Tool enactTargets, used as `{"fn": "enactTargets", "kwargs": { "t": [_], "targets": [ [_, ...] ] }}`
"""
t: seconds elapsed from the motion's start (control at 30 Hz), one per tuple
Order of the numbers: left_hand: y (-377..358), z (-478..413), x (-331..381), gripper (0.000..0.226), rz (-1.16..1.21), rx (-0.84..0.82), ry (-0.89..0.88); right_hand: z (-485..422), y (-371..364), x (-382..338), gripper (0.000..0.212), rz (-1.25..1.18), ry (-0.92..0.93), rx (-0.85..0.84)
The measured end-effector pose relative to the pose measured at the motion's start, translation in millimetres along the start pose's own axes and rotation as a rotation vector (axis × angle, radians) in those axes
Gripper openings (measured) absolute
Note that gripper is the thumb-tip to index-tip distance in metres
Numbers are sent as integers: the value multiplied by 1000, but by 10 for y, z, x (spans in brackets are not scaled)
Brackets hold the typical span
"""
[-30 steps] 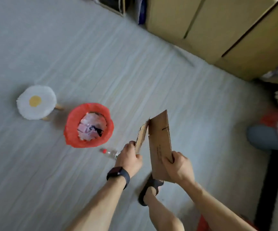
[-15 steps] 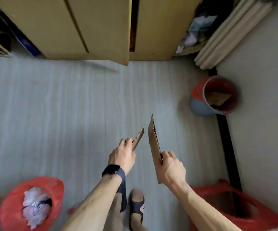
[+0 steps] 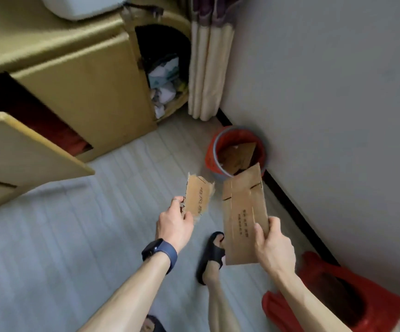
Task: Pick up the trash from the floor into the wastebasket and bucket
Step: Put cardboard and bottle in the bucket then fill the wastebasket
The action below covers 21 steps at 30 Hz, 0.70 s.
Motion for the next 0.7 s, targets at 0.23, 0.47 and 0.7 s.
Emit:
{"fn": "enactTargets", "kwargs": {
  "t": [0.23, 0.47, 0.7],
  "targets": [
    [-487, -927, 1646, 41, -132, 107, -91, -1790, 316, 404, 63, -275, -29, -97],
    [-1165, -1475, 2490, 60, -435, 82, -257, -3492, -58, 598, 71, -240, 9, -249],
    [-2028, -1770, 2762, 66, -473, -136, -281, -3237, -453, 1030, 35, -493, -139, -208]
  ]
}}
Point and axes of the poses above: each hand's wrist, its own z-axis away from the middle knuckle, its own y-axis out of the back of the hand, x = y × z, the point moved 9 cm from there along -z, towards the middle knuckle, and after that the axes turned 15 degrees about y, right-handed, at the moved point
